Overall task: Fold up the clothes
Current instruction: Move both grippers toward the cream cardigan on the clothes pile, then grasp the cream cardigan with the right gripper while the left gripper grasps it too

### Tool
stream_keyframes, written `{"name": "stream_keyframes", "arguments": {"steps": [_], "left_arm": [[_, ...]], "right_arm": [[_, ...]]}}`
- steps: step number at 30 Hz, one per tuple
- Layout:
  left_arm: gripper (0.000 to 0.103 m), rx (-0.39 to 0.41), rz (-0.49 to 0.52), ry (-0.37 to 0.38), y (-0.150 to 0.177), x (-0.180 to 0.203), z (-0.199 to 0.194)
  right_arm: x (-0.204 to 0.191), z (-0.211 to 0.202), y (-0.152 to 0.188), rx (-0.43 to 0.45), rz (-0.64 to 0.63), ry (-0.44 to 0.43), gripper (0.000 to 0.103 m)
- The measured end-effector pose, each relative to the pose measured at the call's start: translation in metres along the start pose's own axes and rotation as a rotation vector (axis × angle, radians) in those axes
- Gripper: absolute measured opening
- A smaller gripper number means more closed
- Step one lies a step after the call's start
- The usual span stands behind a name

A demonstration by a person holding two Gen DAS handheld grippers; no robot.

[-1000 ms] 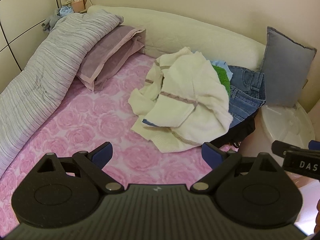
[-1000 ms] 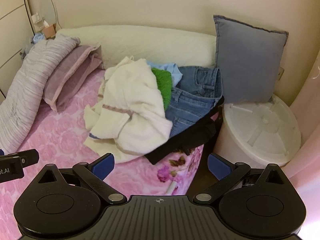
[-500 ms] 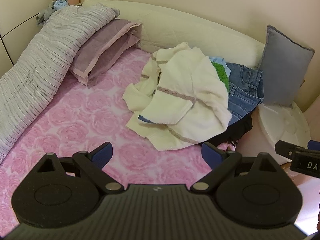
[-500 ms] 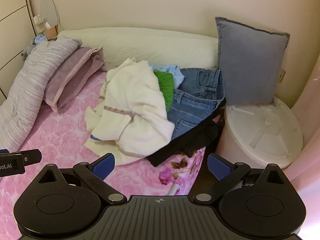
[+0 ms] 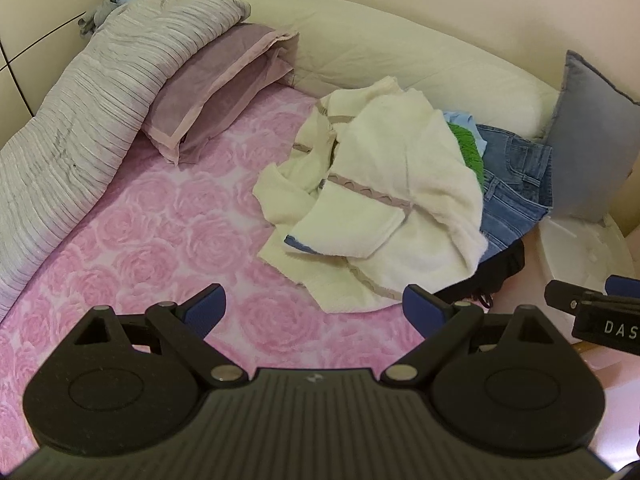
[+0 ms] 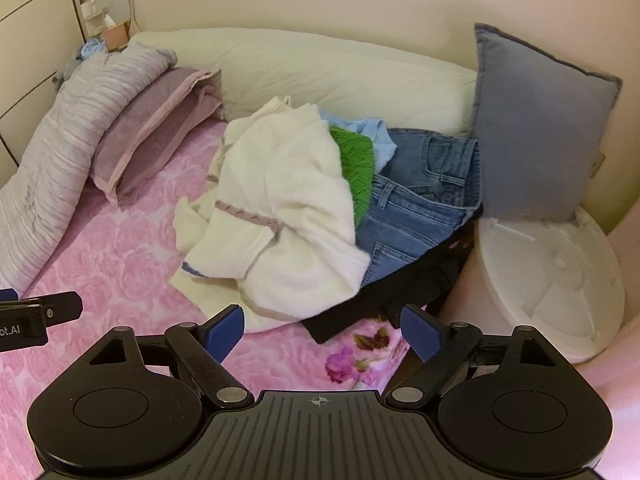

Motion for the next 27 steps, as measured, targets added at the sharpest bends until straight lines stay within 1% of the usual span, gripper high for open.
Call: {"name": "stream_keyframes", "arguments": {"steps": [9, 13, 16, 21, 27], "left_arm": [[0.093, -0.043, 0.002, 0.014, -0.031, 0.013, 0.045], [0.088, -0.061, -0.001, 0.040, -0.045, 0.018, 0.069], [0.088, -0.069, 0.007, 0.055, -0.053, 0.022, 0.088], [0.088, -0.087, 0.015, 0.060, -0.069, 0.027, 0.123], [0.088, -0.130, -0.006, 0.061, -0.080, 0.020, 0.173]], "right_arm": [[0.011, 0.041, -0.029, -0.042, -0.019, -0.005, 0.089], [0.020, 0.061, -0.043, -0.047, -0.025, 0.001, 0.089], [0.027, 0.078, -0.053, -0.050, -0.028, -0.004, 0.087], [0.030, 0.112, -0.068, -0.061, -0.068, -0.002, 0.080], [0.028, 0.161, -0.082, -0.090, -0.115, -0.041, 0.079]]}}
Point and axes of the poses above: each gripper's, at about its wrist camera, not at the fingertips, and z roughly the way its jaws point, x to its right, y to its underside, the point moved 1 cm from there along z, roughly the way its jaws point, and after that the axes turned 4 degrees about z, right-handed, at the moved point
